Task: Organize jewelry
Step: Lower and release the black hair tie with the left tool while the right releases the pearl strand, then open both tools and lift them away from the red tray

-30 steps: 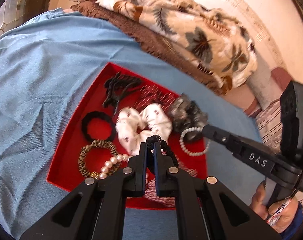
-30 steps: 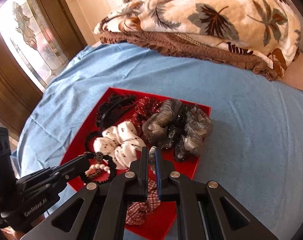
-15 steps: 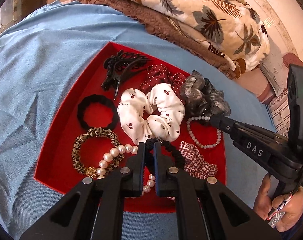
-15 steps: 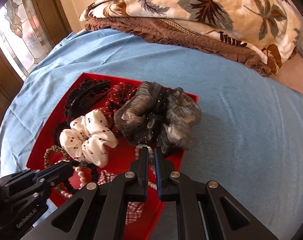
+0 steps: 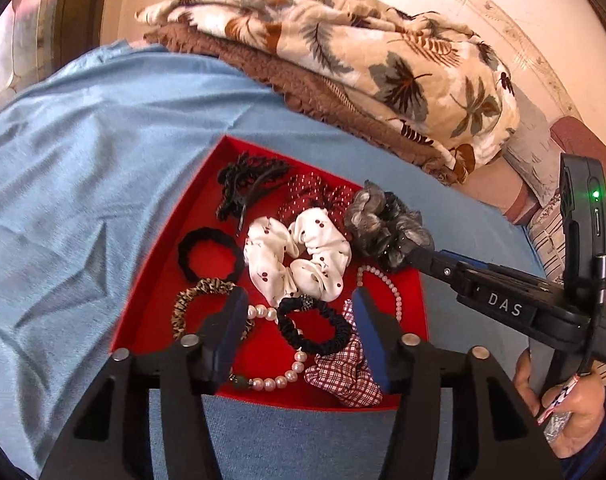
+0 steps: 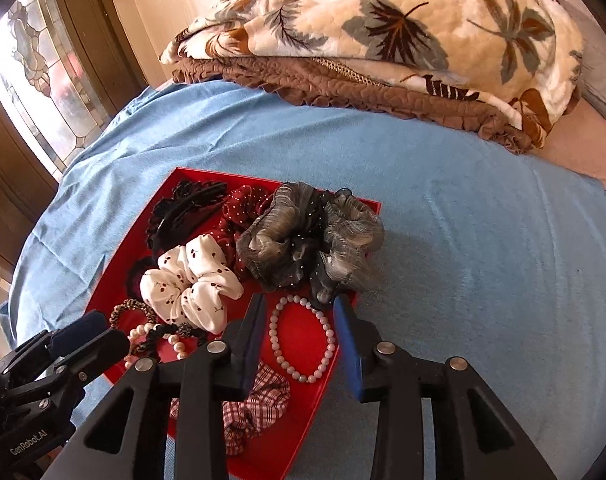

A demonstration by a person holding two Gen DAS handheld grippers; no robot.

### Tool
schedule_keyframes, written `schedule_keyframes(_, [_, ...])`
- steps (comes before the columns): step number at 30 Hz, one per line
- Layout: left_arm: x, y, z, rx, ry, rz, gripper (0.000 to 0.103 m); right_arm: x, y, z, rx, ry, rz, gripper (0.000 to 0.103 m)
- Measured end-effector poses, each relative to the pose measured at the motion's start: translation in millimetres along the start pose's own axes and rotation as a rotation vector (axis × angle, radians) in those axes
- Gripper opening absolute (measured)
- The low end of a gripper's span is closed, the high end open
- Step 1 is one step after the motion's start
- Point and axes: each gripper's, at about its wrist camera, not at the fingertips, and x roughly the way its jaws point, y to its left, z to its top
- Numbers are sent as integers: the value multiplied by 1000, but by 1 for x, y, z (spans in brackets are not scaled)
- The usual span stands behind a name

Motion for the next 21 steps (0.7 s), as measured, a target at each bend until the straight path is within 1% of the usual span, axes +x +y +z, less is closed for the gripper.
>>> schedule_keyframes(3, [-9,-5,-1,30,-37,30,64,-8,-1,-5,12,-6,13,38])
schedule_keyframes(6, [-17,-12,-3,67,-82,88,71,-17,-1,-13,14,-10,19,38])
schedule_keyframes(9, [-24,-17,-5,95,-120,141,72,-25,-1,-21,18,-18,20,39])
schedule_keyframes(12, [-27,-20,-7,104,-137,170,74,-32,-3,-30,21,-28,11,41])
schedule_keyframes(14, [-29,-19,-9,103,-140,182,75,-35,-4,-35,23,-31,4,45])
schedule_keyframes(18, [-29,-17,-12,103,-137,220,75,-39,-8,-46,30,-25,-4,45])
schedule_keyframes(21, [-30,-17,-14,104,-138,234,75,-41,-10,-55,34,-18,-11,46])
